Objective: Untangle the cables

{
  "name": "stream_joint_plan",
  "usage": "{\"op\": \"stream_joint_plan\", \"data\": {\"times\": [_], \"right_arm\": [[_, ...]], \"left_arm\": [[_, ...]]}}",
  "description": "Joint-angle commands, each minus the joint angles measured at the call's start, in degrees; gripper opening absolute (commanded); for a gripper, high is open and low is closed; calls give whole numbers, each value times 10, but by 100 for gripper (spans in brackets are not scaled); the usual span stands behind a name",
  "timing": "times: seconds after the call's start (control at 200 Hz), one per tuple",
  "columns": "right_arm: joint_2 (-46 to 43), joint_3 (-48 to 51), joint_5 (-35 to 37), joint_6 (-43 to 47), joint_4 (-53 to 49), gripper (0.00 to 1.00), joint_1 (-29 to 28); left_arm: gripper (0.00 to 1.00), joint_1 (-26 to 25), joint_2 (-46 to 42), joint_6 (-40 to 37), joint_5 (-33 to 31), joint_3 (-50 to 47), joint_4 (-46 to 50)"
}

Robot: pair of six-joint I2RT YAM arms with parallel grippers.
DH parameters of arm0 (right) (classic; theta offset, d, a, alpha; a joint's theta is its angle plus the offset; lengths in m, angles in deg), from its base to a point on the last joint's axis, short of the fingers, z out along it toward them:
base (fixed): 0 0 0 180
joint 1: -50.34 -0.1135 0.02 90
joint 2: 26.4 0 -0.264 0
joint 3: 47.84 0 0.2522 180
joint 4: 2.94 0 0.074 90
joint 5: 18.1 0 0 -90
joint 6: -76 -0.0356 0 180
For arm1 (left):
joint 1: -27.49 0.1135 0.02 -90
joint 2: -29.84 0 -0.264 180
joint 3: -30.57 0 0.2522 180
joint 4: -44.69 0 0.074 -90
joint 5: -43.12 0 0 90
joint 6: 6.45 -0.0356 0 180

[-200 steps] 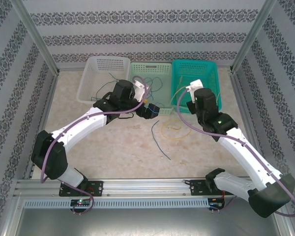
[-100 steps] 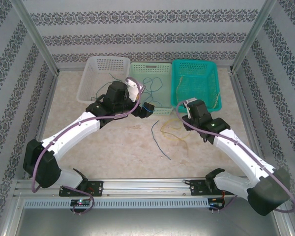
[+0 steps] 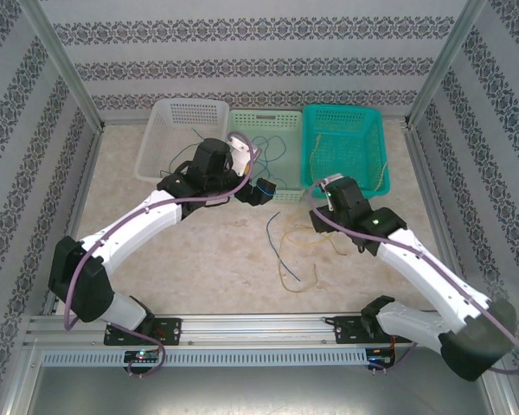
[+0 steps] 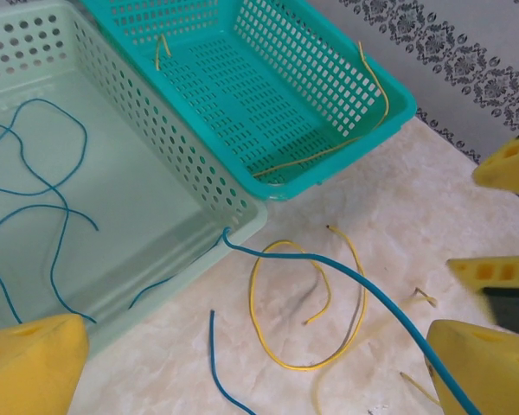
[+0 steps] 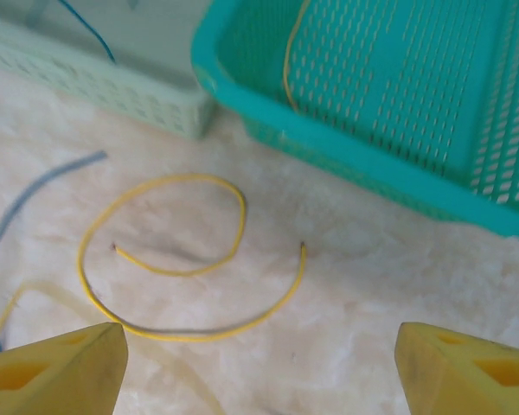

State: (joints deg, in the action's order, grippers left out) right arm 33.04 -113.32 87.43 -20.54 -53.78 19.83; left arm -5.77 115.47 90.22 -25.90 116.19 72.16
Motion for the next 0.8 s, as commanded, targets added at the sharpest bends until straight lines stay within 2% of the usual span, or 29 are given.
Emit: {"op": "stream_joint_plan", "data": {"times": [0.0, 0.105, 0.18, 0.35, 0.575, 0.799], "right_arm": [[-41, -13, -6, 23, 45, 78, -15], [-59, -6, -37, 36, 85, 77, -16], [-49, -2, -83, 57, 112, 78, -6], [3, -6, -168, 101, 160, 86, 19], [57, -4, -221, 143, 281, 88, 25], [130, -55, -296, 158, 310, 89, 24]], "left_arm": [[100, 9, 19, 10, 25, 28, 39], [98, 14, 34, 14, 81, 37, 33], [98, 18, 38, 21, 123, 38, 18], [95, 31, 41, 28, 200, 53, 16], [94, 35, 40, 14, 267, 57, 28], [94, 35, 45, 7, 285, 58, 37]]}}
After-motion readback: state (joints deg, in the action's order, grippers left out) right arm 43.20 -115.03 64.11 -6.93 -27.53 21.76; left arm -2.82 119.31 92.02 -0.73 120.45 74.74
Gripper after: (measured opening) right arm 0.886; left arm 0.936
